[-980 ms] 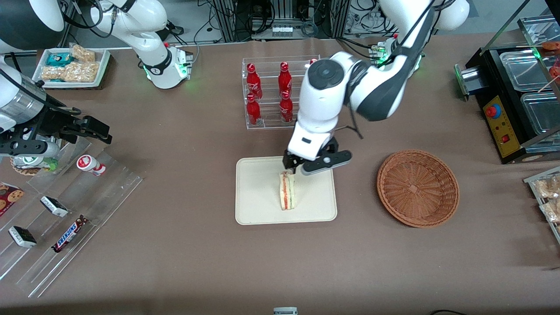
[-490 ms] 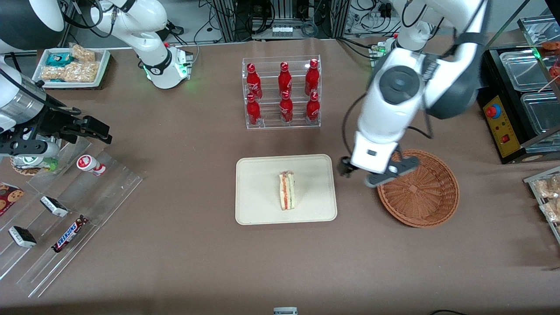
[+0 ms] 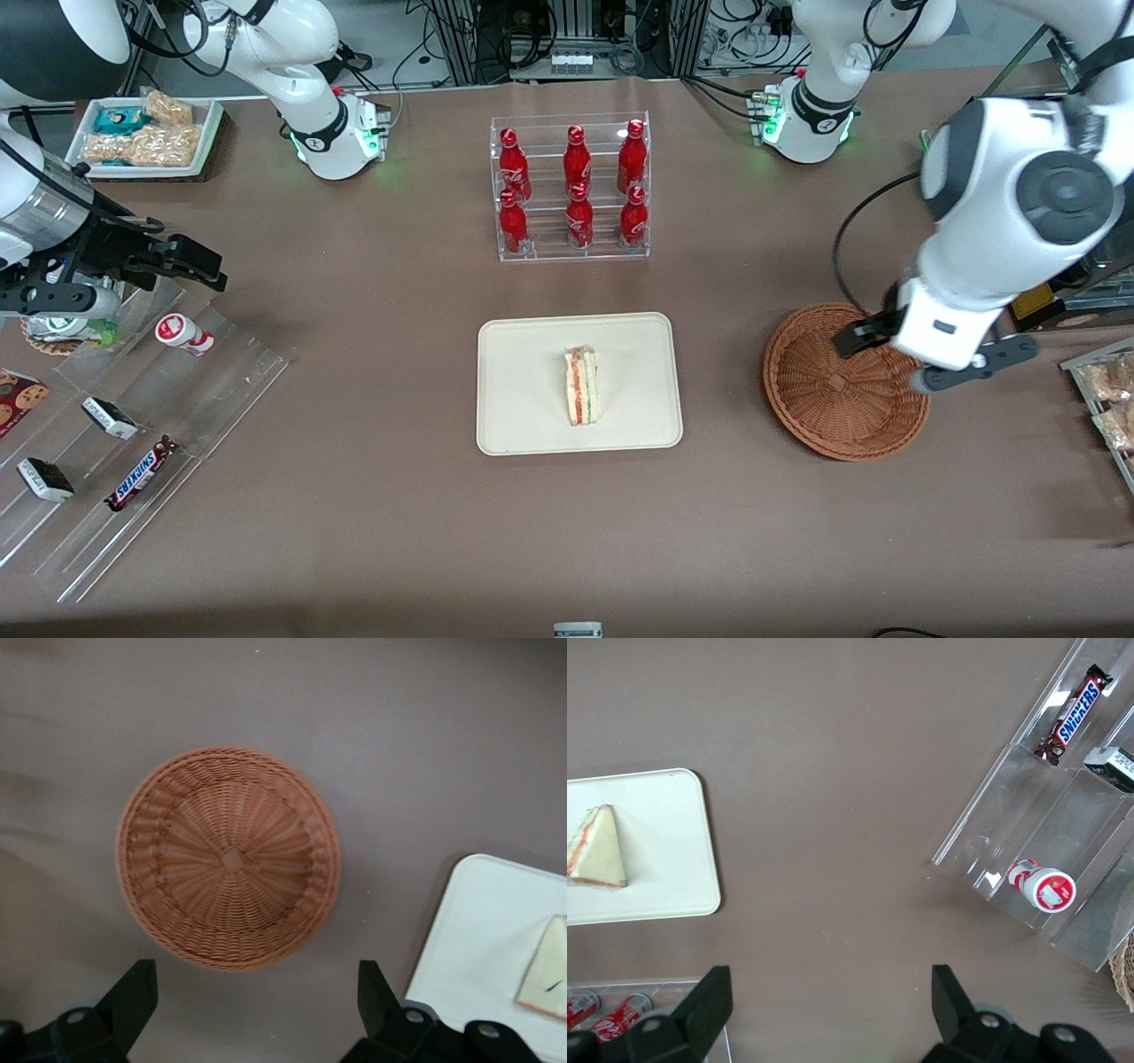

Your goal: Place sandwich from basket to tray

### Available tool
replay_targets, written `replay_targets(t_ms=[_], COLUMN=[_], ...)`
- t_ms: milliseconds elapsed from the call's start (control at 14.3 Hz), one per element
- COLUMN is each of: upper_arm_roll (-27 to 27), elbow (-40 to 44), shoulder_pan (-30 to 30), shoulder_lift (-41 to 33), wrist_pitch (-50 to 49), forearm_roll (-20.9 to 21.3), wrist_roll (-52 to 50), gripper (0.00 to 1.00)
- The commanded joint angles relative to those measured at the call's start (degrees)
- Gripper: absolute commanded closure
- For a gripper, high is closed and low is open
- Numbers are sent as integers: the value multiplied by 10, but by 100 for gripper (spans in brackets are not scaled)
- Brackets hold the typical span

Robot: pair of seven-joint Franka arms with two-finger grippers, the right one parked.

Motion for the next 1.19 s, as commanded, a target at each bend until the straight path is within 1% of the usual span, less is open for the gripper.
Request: replay_targets(t_ms=[0, 140, 280, 420, 490, 630, 700, 1120], upper_arm_roll=[-8, -9, -10, -13, -17, -56, -61, -63], elbow=[-48, -48, -50, -47, -45, -41, -35, -34], shoulder_pan=[42, 62, 96, 102, 106, 131, 131, 125], shoulder_lift=[-51, -66, -94, -115, -121, -126, -125, -123], wrist_pitch=[-14, -38, -54, -77, -82, -82, -82, -73], forearm_roll=[0, -1, -20, -25, -25, -21, -20, -34], wrist_roll=[76, 124, 177, 232, 244, 251, 251, 277], gripper=[0, 0, 0, 0, 0, 0, 0, 0])
